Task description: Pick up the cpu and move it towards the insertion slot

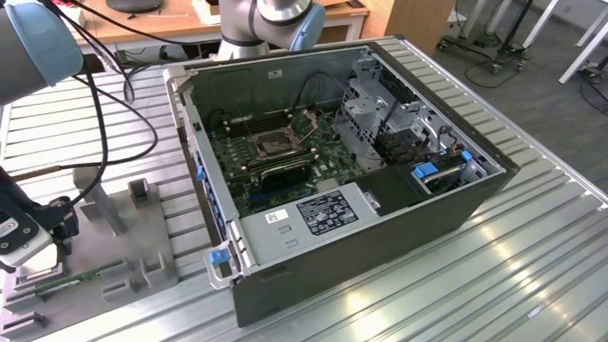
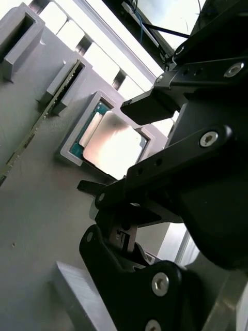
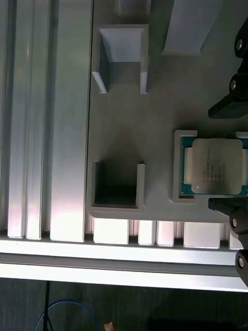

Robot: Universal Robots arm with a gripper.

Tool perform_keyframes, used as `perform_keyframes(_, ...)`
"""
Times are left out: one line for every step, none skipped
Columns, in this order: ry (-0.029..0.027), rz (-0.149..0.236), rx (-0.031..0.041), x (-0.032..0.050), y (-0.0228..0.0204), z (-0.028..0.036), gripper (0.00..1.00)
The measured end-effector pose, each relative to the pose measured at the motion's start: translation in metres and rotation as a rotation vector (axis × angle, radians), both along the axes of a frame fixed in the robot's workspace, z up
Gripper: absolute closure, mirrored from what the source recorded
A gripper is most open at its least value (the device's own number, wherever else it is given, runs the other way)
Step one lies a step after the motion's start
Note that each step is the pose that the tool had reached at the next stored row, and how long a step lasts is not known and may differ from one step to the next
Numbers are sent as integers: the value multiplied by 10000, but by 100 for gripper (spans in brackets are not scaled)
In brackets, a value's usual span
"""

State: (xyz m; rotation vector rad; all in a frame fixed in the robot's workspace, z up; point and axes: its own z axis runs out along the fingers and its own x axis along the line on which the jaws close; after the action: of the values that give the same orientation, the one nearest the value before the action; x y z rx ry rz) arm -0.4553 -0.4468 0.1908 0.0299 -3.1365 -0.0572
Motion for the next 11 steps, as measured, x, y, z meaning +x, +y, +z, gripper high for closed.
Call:
perform_keyframes(1, 0, 0, 0, 3, -10, 29)
perform_keyframes(1, 0, -1, 0, 4, -17, 29)
perform_keyframes(2, -1, -1, -4, 7, -23, 29)
perform_keyframes(2, -2, -1, -8, 9, -27, 29)
perform_keyframes(2, -1, -1, -12, 10, -31, 29)
perform_keyframes(1, 0, 0, -15, 12, -36, 29)
perform_keyframes(1, 0, -1, -18, 14, -39, 29)
perform_keyframes(2, 0, -1, -19, 17, -43, 29)
perform_keyframes(4, -1, -2, -21, 20, -45, 29)
perform_keyframes(3, 0, -2, -23, 23, -48, 29)
perform_keyframes(3, 0, -1, -25, 24, -51, 29)
